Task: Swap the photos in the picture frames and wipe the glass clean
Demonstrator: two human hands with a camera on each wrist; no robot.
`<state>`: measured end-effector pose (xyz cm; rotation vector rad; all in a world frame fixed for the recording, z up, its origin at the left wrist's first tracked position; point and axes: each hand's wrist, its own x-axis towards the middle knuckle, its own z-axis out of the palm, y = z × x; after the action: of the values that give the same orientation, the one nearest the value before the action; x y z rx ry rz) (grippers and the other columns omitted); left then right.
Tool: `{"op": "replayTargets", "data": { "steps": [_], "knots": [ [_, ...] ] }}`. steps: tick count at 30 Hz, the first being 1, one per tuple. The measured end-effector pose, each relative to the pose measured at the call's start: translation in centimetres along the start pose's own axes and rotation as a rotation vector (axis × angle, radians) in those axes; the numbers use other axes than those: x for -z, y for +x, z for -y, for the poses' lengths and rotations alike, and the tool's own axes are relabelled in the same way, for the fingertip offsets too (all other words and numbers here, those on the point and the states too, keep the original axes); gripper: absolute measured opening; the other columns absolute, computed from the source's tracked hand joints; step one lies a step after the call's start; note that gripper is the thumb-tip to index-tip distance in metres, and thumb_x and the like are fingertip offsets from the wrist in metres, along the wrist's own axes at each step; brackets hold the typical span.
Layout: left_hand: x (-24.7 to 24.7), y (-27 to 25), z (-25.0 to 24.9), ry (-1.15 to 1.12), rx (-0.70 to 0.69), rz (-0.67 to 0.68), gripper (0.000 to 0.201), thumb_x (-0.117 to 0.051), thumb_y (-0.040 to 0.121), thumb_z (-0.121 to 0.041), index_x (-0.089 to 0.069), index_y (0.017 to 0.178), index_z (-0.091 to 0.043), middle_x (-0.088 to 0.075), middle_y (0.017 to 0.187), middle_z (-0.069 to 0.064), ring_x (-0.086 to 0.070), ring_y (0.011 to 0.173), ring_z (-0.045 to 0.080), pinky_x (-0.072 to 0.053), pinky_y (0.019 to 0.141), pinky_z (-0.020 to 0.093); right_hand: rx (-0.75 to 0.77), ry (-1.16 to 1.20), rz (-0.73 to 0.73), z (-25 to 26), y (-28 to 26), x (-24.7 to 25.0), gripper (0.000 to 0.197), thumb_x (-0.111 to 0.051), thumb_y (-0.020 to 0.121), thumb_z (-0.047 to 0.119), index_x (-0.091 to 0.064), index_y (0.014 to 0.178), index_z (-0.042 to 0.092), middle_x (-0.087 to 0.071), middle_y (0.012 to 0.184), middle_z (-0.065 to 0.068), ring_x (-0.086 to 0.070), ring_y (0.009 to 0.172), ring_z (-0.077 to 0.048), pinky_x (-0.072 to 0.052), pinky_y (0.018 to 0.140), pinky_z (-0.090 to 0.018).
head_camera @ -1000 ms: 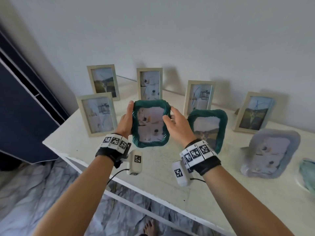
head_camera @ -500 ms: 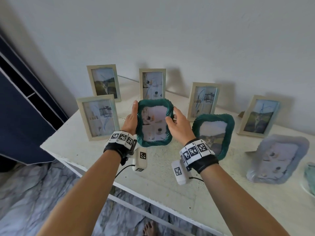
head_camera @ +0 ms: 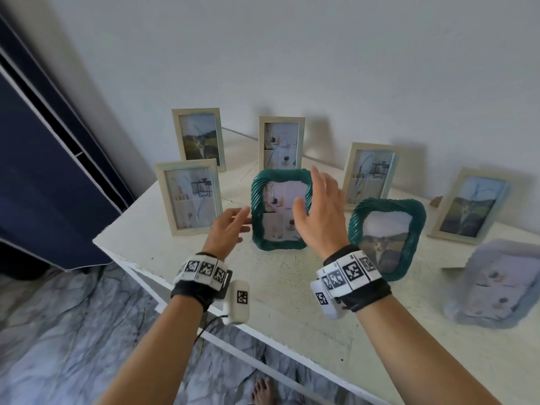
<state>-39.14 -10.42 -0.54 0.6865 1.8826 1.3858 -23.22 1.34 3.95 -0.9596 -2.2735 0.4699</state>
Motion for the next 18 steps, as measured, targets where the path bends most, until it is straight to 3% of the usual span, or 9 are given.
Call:
{"op": "replayTargets", "data": {
  "steps": [2,4,7,9,11,13,16,18],
  "knots": [
    [1.4,-1.1,0.6,0.023,-0.102,-0.137,0.029,-0.054,0.100,-0.033,-0.065,0.113,-0.010,-0.073,0.092,0.001,-0.068,0.081,0.010,-0.051,0.068,0.025,0.121,0.019,-0.115,2.5,0.2,-0.1,0.055,-0.039,0.091,0.033,-0.043,0.139,0.006,-0.049,0.132,-0.017,-0.046,0.116,-0.029,-0.038,0.095,-0.029],
    [3.1,-1.7,0.6,0.023,-0.211,-0.296,0.020,-0.055,0.100,-0.024,-0.068,0.106,-0.010,-0.070,0.084,0.001,-0.063,0.070,0.006,-0.050,0.065,0.027,0.234,0.113,-0.131,4.8,0.5,-0.8,0.046,-0.044,0.092,0.025,-0.050,0.133,0.003,-0.054,0.124,-0.016,-0.052,0.106,-0.023,-0.042,0.090,-0.024],
    [6.0,-1.5,0.3,0.072,-0.301,-0.562,0.020,-0.056,0.098,-0.022,-0.066,0.112,-0.011,-0.067,0.106,0.006,-0.061,0.087,0.013,-0.054,0.079,0.036,0.323,0.271,0.039,7.5,0.9,-3.2,0.043,-0.052,0.094,0.013,-0.048,0.134,-0.001,-0.053,0.120,-0.015,-0.055,0.086,-0.013,-0.050,0.078,-0.023],
    [7.4,-0.9,-0.2,0.102,-0.282,-0.659,0.032,-0.059,0.096,-0.028,-0.056,0.126,-0.015,-0.052,0.130,0.004,-0.052,0.114,0.017,-0.046,0.096,0.034,0.284,0.316,0.227,8.9,1.3,-5.1,0.051,-0.051,0.096,0.012,-0.038,0.143,0.000,-0.048,0.132,-0.017,-0.058,0.096,-0.019,-0.054,0.085,-0.033],
    [8.3,-0.2,-0.6,0.148,-0.200,-0.629,0.049,-0.058,0.096,-0.031,-0.042,0.140,-0.018,-0.039,0.143,0.000,-0.036,0.135,0.020,-0.032,0.112,0.037,0.156,0.321,0.434,9.9,2.1,-6.8,0.061,-0.049,0.098,0.016,-0.023,0.151,0.002,-0.037,0.148,-0.018,-0.048,0.125,-0.027,-0.042,0.105,-0.037],
    [8.9,0.8,-0.4,0.160,-0.076,-0.523,0.064,-0.054,0.096,-0.034,-0.027,0.151,-0.016,-0.031,0.155,0.006,-0.027,0.144,0.024,-0.025,0.119,0.043,-0.010,0.316,0.590,10.5,2.8,-7.9,0.069,-0.047,0.099,0.022,-0.010,0.155,0.005,-0.026,0.157,-0.017,-0.032,0.142,-0.029,-0.029,0.113,-0.036],
    [10.1,1.4,0.4,0.129,0.044,-0.401,0.080,-0.049,0.081,-0.058,-0.025,0.151,-0.027,-0.046,0.148,0.011,-0.048,0.132,0.030,-0.040,0.110,0.052,-0.210,0.357,0.722,10.7,3.6,-9.3,0.074,-0.045,0.099,0.028,-0.001,0.156,0.012,-0.024,0.159,-0.014,-0.038,0.138,-0.030,-0.034,0.104,-0.031],
    [10.8,1.4,1.1,0.165,0.034,-0.383,0.086,-0.046,0.072,-0.065,-0.028,0.149,-0.029,-0.056,0.139,0.010,-0.057,0.121,0.030,-0.046,0.103,0.052,-0.241,0.412,0.736,10.9,3.8,-10.0,0.072,-0.047,0.097,0.027,-0.006,0.156,0.015,-0.029,0.157,-0.012,-0.049,0.128,-0.027,-0.036,0.093,-0.028]
  ]
}}
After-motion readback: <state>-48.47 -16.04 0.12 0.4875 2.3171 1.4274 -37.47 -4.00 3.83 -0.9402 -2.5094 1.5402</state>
